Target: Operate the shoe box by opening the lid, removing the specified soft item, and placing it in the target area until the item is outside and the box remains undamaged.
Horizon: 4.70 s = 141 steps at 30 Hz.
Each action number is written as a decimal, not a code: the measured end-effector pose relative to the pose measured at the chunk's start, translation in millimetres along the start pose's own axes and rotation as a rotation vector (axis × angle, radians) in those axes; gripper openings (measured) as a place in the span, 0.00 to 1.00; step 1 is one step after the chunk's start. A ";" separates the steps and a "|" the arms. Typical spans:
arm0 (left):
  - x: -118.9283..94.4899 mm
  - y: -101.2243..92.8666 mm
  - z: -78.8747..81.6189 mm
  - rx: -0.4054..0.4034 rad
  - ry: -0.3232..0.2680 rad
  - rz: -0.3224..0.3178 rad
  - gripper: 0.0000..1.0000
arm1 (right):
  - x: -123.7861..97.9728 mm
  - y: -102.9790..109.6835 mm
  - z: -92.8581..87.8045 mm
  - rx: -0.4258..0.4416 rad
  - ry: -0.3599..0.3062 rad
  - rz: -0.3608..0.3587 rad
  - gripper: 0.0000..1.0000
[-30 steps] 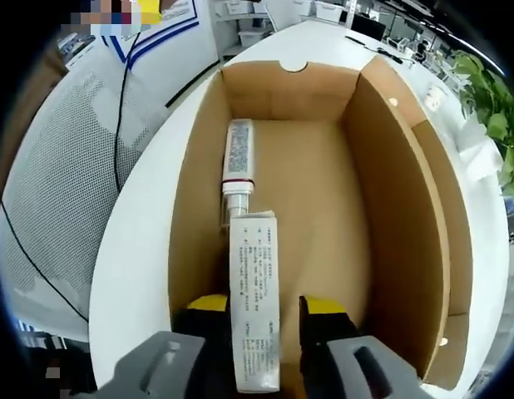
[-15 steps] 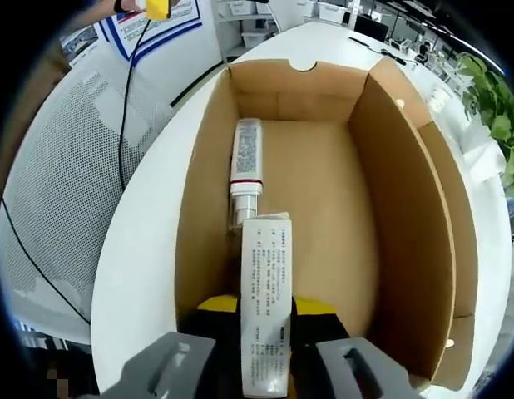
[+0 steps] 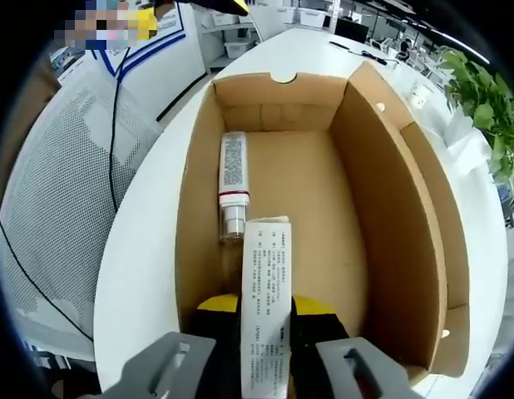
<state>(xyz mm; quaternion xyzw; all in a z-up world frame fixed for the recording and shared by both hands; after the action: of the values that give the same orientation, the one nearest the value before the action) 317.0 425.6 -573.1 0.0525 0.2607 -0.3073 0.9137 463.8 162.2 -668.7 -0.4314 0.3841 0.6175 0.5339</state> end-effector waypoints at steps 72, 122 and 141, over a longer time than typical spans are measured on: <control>50.0 -63.5 41.7 0.098 -0.018 -0.168 0.55 | -135.2 85.8 -139.1 0.258 -0.030 -0.213 0.17; 67.5 -56.2 50.9 0.083 0.046 -0.115 0.55 | -146.8 23.3 -263.2 0.351 0.048 -0.226 0.17; 72.7 -53.7 51.9 0.089 0.083 -0.102 0.55 | -114.8 12.9 -287.4 0.352 0.046 -0.178 0.17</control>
<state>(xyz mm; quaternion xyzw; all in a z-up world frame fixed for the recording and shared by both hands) 357.5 330.2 -562.1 0.0923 0.2867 -0.3624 0.8820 492.9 -145.8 -655.9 -0.3778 0.4587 0.4811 0.6445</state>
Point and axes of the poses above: the point that each gripper's makers call its tool centre point, and the gripper's own axes: x roughly forward along the fingers, y roughly to its left, z roughly out of its top, the point moved 10 cm from there along -x, roughly backward along the fingers, and after that the axes turned 1 degree about y, right-handed, at the moved point
